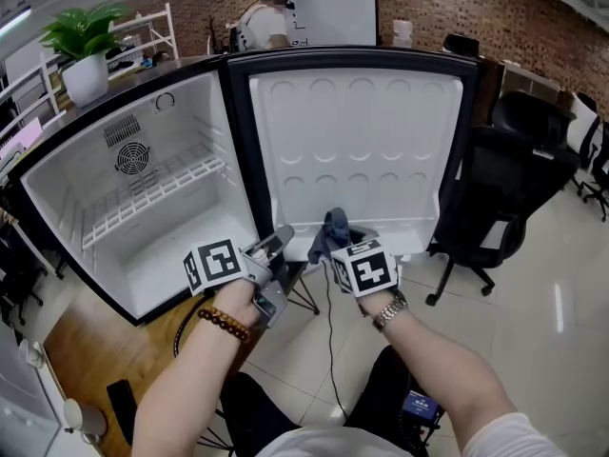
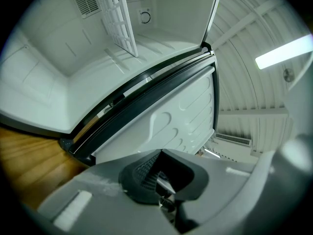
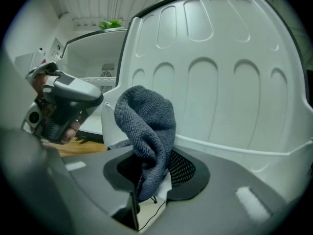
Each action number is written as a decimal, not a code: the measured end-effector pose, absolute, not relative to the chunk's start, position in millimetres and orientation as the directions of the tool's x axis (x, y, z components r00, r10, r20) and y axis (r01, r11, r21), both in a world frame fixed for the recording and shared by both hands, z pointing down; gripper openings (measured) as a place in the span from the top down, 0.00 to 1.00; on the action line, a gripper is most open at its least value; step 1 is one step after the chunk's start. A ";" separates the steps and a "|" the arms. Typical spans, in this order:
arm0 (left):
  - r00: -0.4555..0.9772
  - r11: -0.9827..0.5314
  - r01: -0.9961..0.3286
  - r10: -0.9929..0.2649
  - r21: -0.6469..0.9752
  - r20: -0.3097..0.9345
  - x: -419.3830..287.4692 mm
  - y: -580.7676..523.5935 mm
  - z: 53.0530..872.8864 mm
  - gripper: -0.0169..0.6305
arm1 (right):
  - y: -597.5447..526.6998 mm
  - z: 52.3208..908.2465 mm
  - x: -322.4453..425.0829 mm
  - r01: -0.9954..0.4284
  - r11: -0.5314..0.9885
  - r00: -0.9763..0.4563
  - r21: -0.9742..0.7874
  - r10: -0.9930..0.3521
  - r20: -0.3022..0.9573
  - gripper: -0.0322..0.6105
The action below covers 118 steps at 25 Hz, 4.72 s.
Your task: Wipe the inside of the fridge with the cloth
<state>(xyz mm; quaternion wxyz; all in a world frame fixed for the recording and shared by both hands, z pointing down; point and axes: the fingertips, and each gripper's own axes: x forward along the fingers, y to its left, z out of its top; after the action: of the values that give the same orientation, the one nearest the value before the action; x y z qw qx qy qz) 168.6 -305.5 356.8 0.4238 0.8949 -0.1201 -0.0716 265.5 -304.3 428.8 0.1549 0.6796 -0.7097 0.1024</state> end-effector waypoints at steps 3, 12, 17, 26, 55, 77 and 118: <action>0.962 -0.611 -0.153 -0.273 0.777 -0.026 169.6 -303.8 358.1 0.97 | -297.2 428.0 281.3 -0.997 0.031 -0.005 0.067 -0.934 0.358 0.76; 0.959 -0.609 -0.175 -0.282 0.774 -0.004 169.2 -306.7 367.2 0.97 | -275.9 430.5 332.4 -0.997 -0.049 0.069 0.065 -0.931 0.358 0.76; 0.959 -0.607 -0.178 -0.284 0.775 -0.002 168.2 -307.1 369.5 0.97 | -265.5 429.6 356.8 -0.995 -0.079 0.098 0.068 -0.929 0.357 0.76; 0.960 -0.608 -0.180 -0.281 0.773 0.003 169.2 -305.5 371.1 0.97 | -247.4 432.6 400.0 -0.984 -0.171 0.179 0.053 -0.915 0.363 0.76; 0.928 -0.789 -0.339 -0.368 0.513 0.047 160.7 -290.7 360.4 0.97 | -216.2 399.9 380.9 -0.990 -0.133 0.139 0.042 -0.951 0.277 0.76; 0.744 -0.740 -0.668 -0.666 -0.083 -0.046 12.2 -146.6 309.1 0.96 | -126.3 317.5 113.7 -0.894 0.443 -0.442 0.069 -0.896 0.030 0.76; 0.692 -0.683 -0.719 -0.722 -0.129 -0.031 -42.3 -73.9 317.7 0.96 | -67.9 321.2 25.5 -0.831 0.552 -0.551 0.075 -0.834 0.036 0.76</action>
<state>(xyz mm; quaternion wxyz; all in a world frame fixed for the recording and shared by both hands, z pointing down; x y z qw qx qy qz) -42.3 -73.9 317.7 -0.0657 0.9173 -0.3926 0.0111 25.5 -67.9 321.2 0.0335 0.4728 -0.8802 -0.0243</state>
